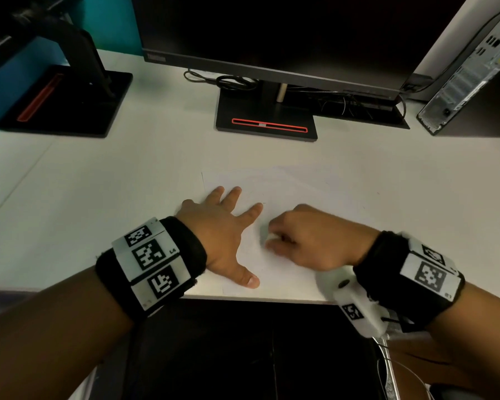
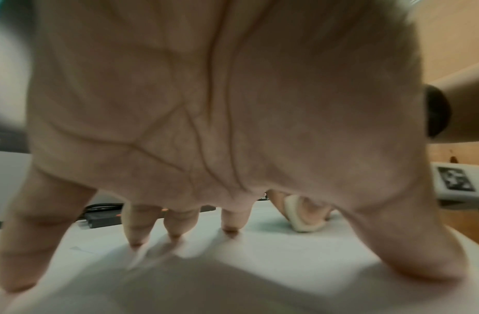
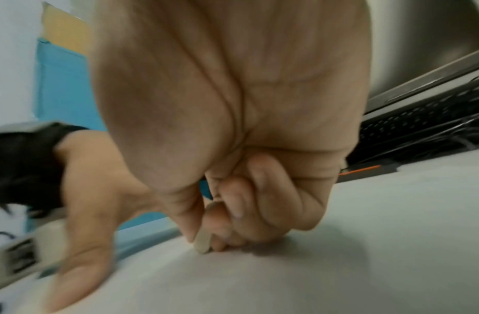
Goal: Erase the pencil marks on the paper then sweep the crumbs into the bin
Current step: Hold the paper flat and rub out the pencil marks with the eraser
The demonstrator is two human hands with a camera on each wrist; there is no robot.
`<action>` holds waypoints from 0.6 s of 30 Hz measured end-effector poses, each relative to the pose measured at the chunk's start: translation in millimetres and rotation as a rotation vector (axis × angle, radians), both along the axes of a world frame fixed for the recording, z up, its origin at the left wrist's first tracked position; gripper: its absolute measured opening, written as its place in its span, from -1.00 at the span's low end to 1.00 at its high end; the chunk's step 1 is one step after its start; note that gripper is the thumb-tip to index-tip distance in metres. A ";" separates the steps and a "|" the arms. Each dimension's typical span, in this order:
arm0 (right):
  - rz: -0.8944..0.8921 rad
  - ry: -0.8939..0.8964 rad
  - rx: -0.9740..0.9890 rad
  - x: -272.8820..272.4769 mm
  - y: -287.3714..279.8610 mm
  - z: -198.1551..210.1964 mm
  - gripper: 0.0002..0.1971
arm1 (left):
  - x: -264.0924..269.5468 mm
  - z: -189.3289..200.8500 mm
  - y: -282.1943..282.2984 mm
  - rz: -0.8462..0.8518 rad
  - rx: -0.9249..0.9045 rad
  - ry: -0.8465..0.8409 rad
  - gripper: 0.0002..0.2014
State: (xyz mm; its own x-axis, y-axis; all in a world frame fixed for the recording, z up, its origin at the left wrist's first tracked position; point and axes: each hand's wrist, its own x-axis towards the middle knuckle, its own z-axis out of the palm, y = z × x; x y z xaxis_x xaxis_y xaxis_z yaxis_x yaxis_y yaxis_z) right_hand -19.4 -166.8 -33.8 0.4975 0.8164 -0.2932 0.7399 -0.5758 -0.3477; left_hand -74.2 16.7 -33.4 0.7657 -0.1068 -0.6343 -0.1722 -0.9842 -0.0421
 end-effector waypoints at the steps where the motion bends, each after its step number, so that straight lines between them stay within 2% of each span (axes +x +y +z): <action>1: -0.036 -0.026 0.010 5.2 -1.8 -1.3 -0.63 | -0.3 -0.1 -0.3 0.001 0.001 -0.003 0.30; 4: -0.026 -0.075 -0.021 -7.8 3.4 -3.1 -0.61 | -0.8 -0.6 0.3 0.002 -0.001 -0.011 0.30; 8: 0.055 0.035 -0.014 -28.1 10.8 0.0 -0.62 | -0.6 -1.0 0.6 0.001 -0.006 -0.014 0.30; 12: -0.080 -0.039 -0.008 5.3 3.1 0.1 -0.61 | -1.4 -0.8 -0.8 0.013 -0.008 -0.016 0.29; 14: -0.116 -0.081 -0.012 4.2 4.6 -0.7 -0.60 | -2.2 -1.1 -0.4 0.019 -0.010 -0.022 0.29; 18: 0.008 0.018 -0.009 -28.6 15.9 -0.3 -0.64 | -1.0 -3.0 -1.6 0.002 -0.008 -0.050 0.29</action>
State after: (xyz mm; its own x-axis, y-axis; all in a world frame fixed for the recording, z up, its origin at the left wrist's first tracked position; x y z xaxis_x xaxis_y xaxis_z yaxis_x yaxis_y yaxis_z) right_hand -48.1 -150.9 -34.1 0.4856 0.8177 -0.3092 0.7383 -0.5730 -0.3558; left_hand -75.2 15.1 -36.4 0.7968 -0.1103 -0.5941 -0.1685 -0.9848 -0.0432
